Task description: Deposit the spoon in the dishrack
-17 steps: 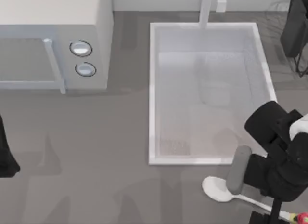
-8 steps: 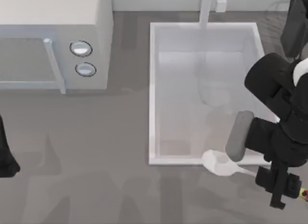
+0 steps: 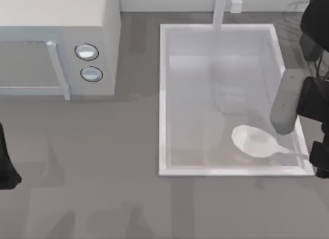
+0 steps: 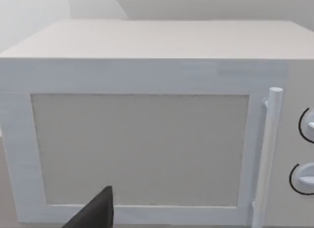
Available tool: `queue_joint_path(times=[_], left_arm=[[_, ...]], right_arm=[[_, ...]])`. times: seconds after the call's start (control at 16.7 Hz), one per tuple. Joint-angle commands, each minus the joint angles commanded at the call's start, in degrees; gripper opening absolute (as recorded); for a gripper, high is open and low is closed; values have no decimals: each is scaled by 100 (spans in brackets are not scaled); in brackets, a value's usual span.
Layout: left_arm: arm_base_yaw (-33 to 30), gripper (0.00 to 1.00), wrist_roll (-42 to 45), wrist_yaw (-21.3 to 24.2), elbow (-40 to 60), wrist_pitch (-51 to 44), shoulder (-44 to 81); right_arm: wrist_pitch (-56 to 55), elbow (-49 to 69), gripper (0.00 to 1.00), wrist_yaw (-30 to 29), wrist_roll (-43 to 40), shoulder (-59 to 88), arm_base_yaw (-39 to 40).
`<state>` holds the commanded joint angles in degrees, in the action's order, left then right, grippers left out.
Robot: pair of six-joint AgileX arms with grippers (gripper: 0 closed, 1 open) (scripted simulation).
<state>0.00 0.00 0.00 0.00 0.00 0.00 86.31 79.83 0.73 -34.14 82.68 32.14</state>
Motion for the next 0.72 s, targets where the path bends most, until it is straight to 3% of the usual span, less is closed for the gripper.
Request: queue_joint_path(times=[0.42,0.72], left_arm=[[0,100,0,0,0,0,0],[0,100,0,0,0,0,0]], right_arm=[[-7,44,0,40,38,-28,-53],[-1125,-94,0,601,534,-361,-1081]])
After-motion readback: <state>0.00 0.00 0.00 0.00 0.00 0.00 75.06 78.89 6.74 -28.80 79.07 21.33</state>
